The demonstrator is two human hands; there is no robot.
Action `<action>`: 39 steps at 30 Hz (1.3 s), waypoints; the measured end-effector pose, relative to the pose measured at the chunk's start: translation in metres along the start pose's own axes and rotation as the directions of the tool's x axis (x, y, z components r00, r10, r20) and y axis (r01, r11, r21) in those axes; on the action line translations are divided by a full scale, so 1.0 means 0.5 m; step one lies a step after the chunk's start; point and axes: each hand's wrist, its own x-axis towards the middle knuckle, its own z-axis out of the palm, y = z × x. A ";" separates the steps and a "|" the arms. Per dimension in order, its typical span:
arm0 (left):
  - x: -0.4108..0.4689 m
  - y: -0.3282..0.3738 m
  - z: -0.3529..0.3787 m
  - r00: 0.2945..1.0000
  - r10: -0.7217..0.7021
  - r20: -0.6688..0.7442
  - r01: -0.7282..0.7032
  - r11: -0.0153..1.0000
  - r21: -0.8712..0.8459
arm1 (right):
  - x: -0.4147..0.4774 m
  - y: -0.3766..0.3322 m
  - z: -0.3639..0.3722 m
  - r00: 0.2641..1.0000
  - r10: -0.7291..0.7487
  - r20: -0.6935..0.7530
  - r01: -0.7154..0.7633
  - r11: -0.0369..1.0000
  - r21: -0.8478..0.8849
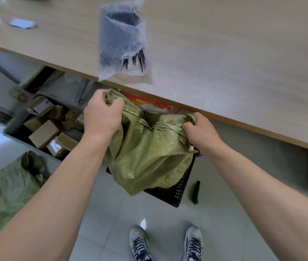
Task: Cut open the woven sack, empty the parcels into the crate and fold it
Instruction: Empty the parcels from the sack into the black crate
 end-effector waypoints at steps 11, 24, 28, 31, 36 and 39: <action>-0.025 0.040 0.000 0.995 0.071 -0.076 -0.077 0.994 -0.084 | -0.006 -0.038 -0.004 0.988 -0.146 0.056 0.146 0.989 0.002; -0.024 0.063 -0.010 0.997 0.080 -0.020 -0.080 0.996 -0.029 | -0.004 -0.058 -0.008 0.991 -0.122 0.063 0.118 0.991 0.066; -0.028 0.062 -0.014 0.992 0.124 -0.006 -0.124 0.992 -0.029 | -0.009 -0.064 -0.014 0.990 -0.137 0.042 0.131 0.983 0.130; -0.027 0.053 -0.010 0.999 0.043 0.014 -0.043 0.999 0.010 | -0.011 -0.053 -0.009 0.993 -0.079 0.082 0.077 0.996 0.037; -0.040 0.069 -0.016 0.988 0.153 -0.022 -0.154 0.987 -0.043 | -0.012 -0.058 -0.015 0.992 -0.115 0.044 0.108 0.985 0.137; -0.039 0.081 -0.027 0.990 0.119 -0.070 -0.125 0.989 -0.085 | -0.018 -0.065 -0.023 0.992 -0.119 0.033 0.112 0.977 0.180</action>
